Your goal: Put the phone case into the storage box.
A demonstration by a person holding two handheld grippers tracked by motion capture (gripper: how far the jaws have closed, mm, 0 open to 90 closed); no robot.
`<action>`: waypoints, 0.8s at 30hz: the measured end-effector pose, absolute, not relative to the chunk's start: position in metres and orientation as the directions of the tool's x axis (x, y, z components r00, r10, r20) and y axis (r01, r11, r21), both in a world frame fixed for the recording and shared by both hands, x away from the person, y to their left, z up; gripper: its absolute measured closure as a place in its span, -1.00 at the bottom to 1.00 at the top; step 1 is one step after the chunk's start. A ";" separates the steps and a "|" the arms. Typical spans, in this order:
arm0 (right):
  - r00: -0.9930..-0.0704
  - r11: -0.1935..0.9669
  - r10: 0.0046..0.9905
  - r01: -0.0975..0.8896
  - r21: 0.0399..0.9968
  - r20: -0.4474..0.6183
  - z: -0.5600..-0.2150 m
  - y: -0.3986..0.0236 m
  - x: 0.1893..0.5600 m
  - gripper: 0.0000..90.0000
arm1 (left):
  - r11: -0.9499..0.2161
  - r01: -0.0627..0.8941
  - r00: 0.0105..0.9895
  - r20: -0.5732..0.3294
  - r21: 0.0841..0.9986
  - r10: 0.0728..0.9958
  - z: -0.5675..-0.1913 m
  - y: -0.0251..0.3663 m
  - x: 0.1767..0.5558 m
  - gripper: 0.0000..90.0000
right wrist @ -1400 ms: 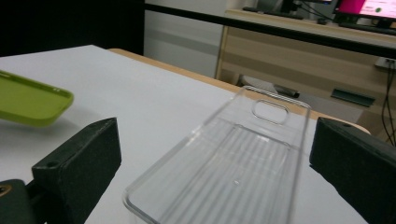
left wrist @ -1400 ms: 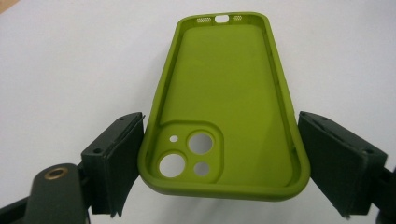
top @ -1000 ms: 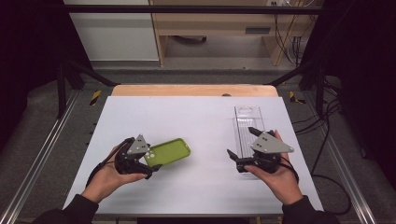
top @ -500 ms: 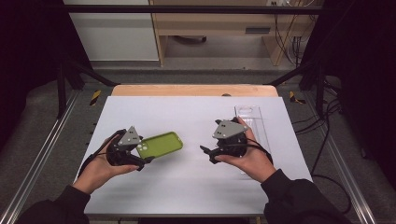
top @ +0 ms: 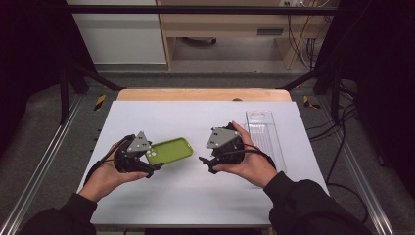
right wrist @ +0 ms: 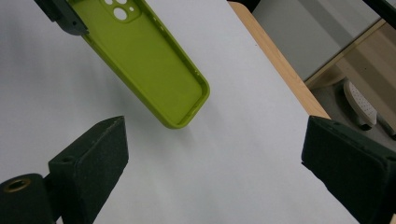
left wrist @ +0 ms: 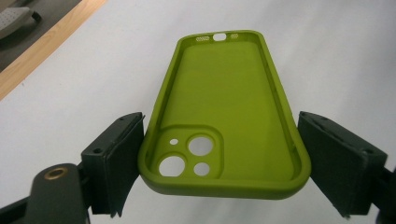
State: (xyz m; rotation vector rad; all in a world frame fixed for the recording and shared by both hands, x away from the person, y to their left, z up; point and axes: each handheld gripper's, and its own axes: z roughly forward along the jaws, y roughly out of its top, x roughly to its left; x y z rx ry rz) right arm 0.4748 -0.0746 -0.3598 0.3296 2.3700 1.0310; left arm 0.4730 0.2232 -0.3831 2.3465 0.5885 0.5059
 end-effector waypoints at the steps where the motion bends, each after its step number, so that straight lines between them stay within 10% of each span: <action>1: -0.834 0.681 0.410 0.010 0.732 -0.370 -0.360 -0.074 0.475 -0.84 | -0.686 0.273 0.824 0.204 0.674 0.529 -0.382 0.222 0.473 -0.64; 24: -0.845 0.754 0.319 -0.048 0.655 -0.429 -0.346 -0.059 0.468 -0.82 | -0.701 0.240 0.807 0.263 0.672 0.529 -0.369 0.228 0.467 -0.64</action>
